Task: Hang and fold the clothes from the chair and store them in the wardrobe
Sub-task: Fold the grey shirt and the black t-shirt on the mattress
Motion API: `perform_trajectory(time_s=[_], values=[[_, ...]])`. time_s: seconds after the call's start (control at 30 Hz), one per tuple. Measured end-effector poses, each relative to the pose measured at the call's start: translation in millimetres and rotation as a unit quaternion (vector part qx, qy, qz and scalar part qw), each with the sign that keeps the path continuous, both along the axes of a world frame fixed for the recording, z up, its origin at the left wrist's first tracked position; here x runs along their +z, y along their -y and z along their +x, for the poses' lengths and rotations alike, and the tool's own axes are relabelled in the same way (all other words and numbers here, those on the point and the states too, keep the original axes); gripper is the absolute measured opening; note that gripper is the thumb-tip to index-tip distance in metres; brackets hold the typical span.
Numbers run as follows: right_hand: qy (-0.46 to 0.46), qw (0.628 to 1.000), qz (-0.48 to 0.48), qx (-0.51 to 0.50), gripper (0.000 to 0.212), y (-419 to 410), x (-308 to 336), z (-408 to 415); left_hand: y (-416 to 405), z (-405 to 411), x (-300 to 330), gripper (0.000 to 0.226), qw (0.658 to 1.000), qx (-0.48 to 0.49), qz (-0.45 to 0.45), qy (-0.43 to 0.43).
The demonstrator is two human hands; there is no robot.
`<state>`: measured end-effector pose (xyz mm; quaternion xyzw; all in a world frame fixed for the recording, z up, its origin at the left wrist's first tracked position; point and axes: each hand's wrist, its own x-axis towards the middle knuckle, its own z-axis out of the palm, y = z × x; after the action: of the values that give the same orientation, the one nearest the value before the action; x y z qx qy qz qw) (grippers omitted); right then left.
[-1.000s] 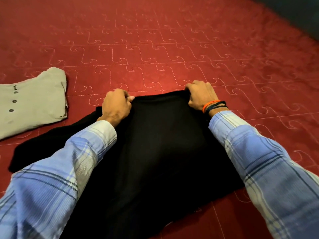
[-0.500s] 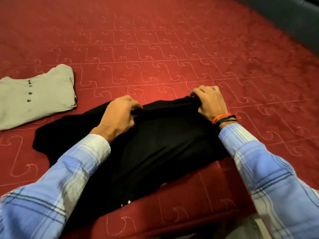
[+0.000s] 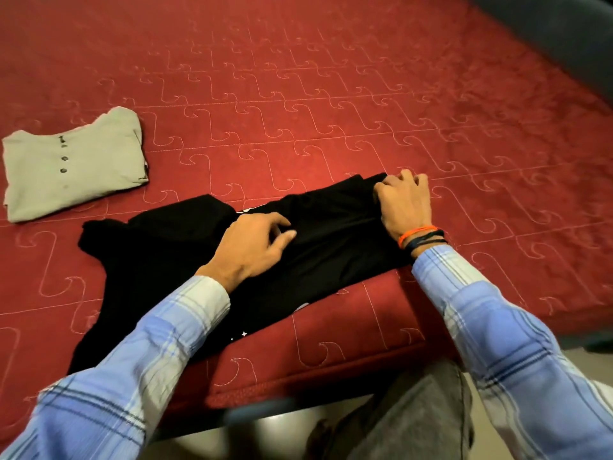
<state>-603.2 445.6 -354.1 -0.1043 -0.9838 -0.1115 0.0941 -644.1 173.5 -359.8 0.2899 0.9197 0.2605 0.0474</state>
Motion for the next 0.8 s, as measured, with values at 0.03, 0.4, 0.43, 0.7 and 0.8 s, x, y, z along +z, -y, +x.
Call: perform_trajectory(time_s=[0.03, 0.4, 0.43, 0.7, 0.8], values=[[-0.03, 0.999, -0.046, 0.0, 0.029, 6, 1, -2, -3, -2, -3, 0.026, 0.998, 0.026, 0.026, -0.04], [-0.087, 0.855, -0.461, -0.22, 0.039, 17, -23, -54, -14, 2, -55, 0.069, 0.995, 0.062, -0.007, -0.081], [-0.118, 0.837, -0.48, -0.238, 0.03, 15, -21, -57, -15, 2, -54, 0.071, 0.995, 0.064, -0.007, -0.082], [-0.209, 0.767, -0.499, -0.345, 0.036, -3, -12, -58, -16, 1, -60, 0.077, 0.991, 0.059, -0.042, -0.113], [-0.215, 0.833, -0.441, -0.254, 0.033, 11, -13, -53, -18, 0, -63, 0.081, 0.987, 0.06, -0.084, -0.12]])
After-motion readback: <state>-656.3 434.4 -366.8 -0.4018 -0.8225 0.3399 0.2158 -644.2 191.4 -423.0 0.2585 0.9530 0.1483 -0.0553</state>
